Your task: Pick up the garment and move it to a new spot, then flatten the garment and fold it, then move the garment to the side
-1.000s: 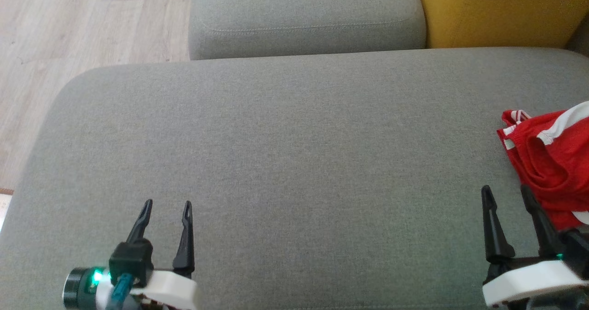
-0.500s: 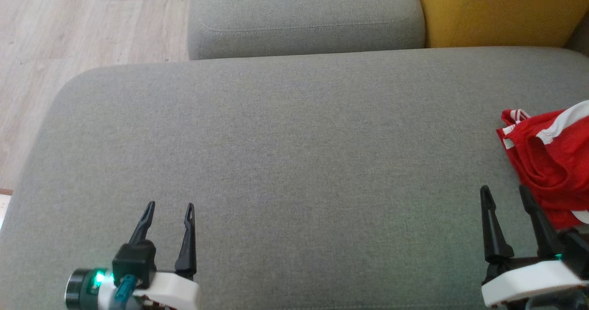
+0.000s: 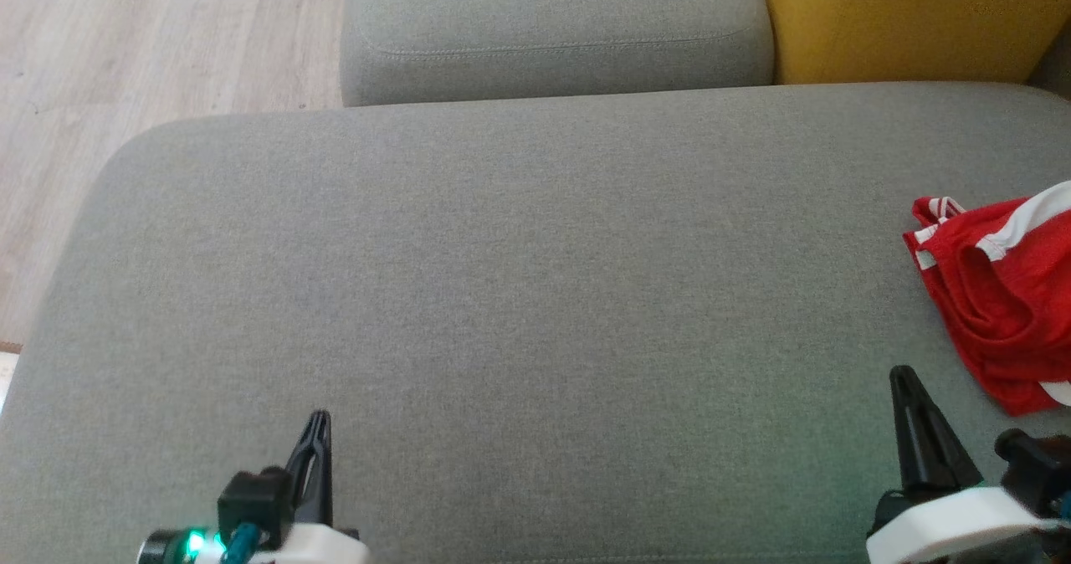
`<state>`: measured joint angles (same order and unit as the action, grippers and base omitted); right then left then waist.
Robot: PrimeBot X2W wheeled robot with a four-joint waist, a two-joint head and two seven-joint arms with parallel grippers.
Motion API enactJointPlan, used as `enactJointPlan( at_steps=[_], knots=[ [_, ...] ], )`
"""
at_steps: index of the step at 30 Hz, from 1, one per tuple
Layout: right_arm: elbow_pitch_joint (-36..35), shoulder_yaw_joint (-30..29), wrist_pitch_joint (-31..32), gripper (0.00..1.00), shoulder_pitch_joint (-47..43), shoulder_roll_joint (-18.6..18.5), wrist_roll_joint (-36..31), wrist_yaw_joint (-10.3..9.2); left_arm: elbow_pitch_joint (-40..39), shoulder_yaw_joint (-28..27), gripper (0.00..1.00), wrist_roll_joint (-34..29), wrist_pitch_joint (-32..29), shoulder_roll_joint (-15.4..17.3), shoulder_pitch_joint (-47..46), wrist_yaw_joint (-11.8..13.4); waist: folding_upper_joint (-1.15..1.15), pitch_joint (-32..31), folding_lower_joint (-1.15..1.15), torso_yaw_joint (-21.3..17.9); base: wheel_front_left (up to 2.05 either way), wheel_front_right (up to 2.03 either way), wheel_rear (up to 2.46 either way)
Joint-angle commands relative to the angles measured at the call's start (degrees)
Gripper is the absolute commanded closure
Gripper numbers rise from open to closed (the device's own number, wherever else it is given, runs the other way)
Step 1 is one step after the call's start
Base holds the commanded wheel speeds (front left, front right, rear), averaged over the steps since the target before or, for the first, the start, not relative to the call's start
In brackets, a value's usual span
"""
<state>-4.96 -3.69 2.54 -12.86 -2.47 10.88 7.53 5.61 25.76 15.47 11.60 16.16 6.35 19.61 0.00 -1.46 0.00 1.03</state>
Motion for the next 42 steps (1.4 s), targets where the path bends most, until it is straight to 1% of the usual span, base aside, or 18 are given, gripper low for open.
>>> enactJointPlan(
  at_steps=[1, 42],
  knots=[
    [-1.8, 0.1, -0.2, 1.0, 0.4, 0.0, 1.3, 0.0, -1.8, -0.6, 1.0, 1.0, -0.1, 0.4, -1.3, -0.3, 0.0, 0.0, 0.0, 0.0, 0.0, 0.0, 0.0],
    [5.2, 0.8, -0.1, 1.0, 6.6, -1.5, 29.6, -0.01, 2.0, -9.8, 1.0, 27.6, -5.1, -3.1, -5.2, -9.4, 0.0, 0.5, 0.0, -0.3, 0.0, 0.0, 0.0]
  ],
)
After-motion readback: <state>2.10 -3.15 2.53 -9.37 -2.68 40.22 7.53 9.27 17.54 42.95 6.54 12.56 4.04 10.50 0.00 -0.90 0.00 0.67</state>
